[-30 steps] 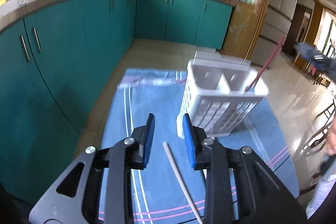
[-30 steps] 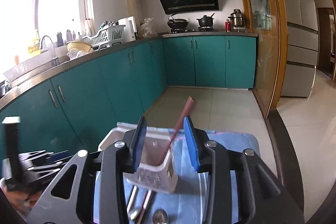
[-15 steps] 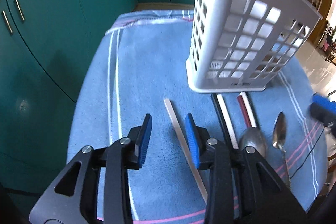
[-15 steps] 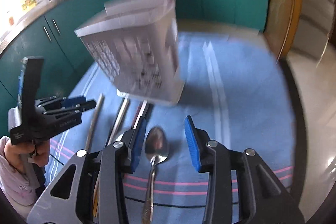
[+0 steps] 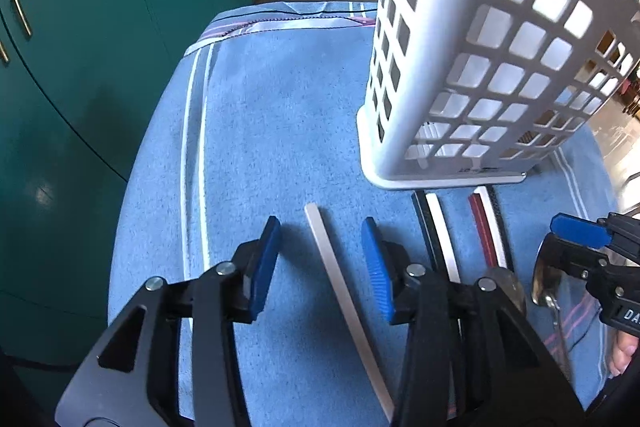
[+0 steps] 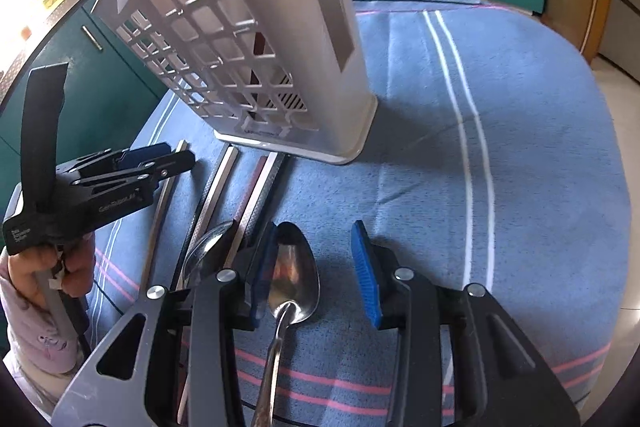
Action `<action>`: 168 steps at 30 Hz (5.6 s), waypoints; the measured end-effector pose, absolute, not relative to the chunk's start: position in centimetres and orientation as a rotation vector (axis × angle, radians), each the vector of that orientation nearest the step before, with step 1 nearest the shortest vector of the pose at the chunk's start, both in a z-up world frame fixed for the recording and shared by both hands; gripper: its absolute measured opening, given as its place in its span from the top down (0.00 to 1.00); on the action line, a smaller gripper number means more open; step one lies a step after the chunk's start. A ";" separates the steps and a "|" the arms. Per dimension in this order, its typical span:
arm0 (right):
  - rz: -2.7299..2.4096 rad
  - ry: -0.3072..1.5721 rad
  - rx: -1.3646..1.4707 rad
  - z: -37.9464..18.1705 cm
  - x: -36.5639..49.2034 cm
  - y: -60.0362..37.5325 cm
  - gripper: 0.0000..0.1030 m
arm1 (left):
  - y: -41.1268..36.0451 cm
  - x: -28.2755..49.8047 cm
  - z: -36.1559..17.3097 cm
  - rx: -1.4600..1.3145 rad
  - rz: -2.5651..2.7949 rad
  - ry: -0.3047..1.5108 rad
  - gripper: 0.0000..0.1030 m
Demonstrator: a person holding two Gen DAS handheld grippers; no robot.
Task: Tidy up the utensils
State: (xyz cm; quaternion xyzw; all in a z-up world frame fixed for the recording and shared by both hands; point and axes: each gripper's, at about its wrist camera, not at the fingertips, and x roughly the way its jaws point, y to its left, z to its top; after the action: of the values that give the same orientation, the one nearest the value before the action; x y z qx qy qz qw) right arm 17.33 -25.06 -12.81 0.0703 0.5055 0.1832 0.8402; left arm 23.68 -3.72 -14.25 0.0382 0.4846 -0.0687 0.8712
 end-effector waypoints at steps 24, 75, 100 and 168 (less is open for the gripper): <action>0.350 0.781 0.056 -3.4 12.2 -24.5 0.99 | -1.0 18.2 -4.0 -0.052 -0.173 0.730 0.94; -0.080 0.303 -0.238 4.8 17.8 -20.7 0.88 | -0.4 20.5 9.0 -0.307 -0.157 0.409 0.80; 0.205 0.923 -0.052 -11.8 11.2 -19.4 0.79 | -4.4 17.7 -11.7 0.057 -0.223 0.856 0.63; 0.230 0.965 -0.050 -13.1 11.1 -14.7 0.73 | -1.2 18.0 -13.8 -0.051 -0.359 1.020 0.44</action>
State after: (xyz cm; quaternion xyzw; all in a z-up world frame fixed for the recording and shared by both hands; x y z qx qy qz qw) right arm 11.10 -14.71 -13.14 -0.0241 0.4628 0.1102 0.8793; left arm 18.05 -1.25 -13.76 -0.0245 0.4856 -0.1709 0.8570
